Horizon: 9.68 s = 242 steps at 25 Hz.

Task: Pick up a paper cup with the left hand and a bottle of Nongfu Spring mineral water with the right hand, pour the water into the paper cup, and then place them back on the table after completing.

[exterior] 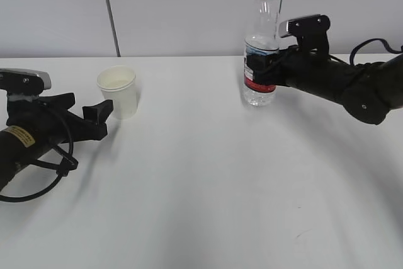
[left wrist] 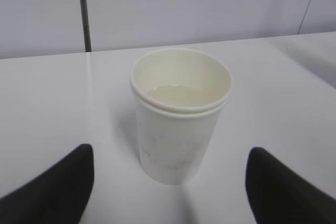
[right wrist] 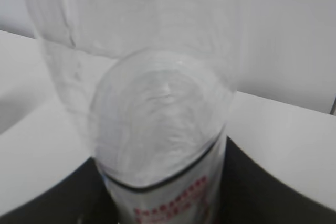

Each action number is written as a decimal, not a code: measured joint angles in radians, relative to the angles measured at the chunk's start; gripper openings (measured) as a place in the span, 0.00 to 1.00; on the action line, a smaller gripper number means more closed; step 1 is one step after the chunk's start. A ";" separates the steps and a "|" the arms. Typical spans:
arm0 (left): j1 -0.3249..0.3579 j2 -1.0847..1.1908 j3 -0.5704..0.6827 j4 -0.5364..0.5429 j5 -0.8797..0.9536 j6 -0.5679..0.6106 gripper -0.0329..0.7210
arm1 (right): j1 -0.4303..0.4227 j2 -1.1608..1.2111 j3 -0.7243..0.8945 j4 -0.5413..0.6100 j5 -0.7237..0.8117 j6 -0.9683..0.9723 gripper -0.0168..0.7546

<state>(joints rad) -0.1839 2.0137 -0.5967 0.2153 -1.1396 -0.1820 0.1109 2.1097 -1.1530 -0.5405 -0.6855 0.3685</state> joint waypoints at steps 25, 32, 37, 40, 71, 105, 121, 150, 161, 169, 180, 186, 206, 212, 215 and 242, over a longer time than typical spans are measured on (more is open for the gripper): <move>0.000 0.000 0.001 -0.001 -0.002 0.000 0.76 | 0.000 0.100 -0.002 0.040 -0.120 0.008 0.46; 0.000 0.000 0.001 -0.001 -0.002 0.000 0.76 | 0.000 0.100 -0.002 0.036 -0.120 0.006 0.54; 0.000 0.000 0.003 -0.001 -0.003 0.000 0.76 | 0.000 0.100 -0.002 0.031 -0.124 0.004 0.75; 0.000 0.000 0.003 -0.001 -0.003 0.000 0.76 | 0.000 0.100 -0.002 0.025 -0.129 0.004 0.77; 0.000 0.000 0.004 -0.001 -0.003 0.000 0.76 | 0.000 0.100 -0.005 -0.025 -0.107 0.011 0.88; 0.000 0.000 0.004 -0.002 -0.003 0.000 0.76 | 0.000 0.040 -0.005 -0.328 0.153 0.240 0.73; 0.000 0.000 0.004 -0.003 -0.003 0.000 0.76 | 0.000 -0.076 0.002 -0.561 0.316 0.521 0.72; 0.000 -0.175 0.006 0.042 0.281 -0.004 0.76 | 0.000 -0.341 0.142 -0.590 0.671 0.665 0.72; 0.000 -0.322 0.007 0.042 0.671 -0.099 0.73 | 0.000 -0.381 0.144 -0.577 0.830 0.712 0.72; 0.000 -0.456 -0.027 0.025 1.031 -0.137 0.72 | 0.038 -0.397 0.144 -0.546 0.972 0.711 0.72; 0.000 -0.502 -0.309 -0.063 1.792 -0.138 0.69 | 0.145 -0.457 0.144 -0.081 1.234 0.358 0.72; 0.000 -0.502 -0.430 -0.167 2.123 -0.092 0.68 | 0.145 -0.578 0.115 0.302 1.467 0.043 0.72; 0.000 -0.523 -0.503 -0.242 2.353 -0.009 0.66 | 0.145 -0.608 -0.025 0.515 1.904 -0.139 0.72; 0.000 -0.626 -0.496 -0.242 2.354 0.012 0.66 | 0.145 -0.633 -0.025 0.602 1.904 -0.198 0.66; 0.000 -0.706 -0.457 -0.242 2.359 0.021 0.66 | 0.145 -0.683 -0.025 0.636 1.907 -0.213 0.61; 0.000 -1.535 -0.192 -0.276 2.403 0.087 0.55 | 0.145 -1.594 0.369 0.432 1.941 -0.217 0.58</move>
<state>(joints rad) -0.1839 0.4787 -0.7889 -0.0610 1.2630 -0.0954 0.2556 0.5155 -0.7839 -0.1081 1.2557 0.1513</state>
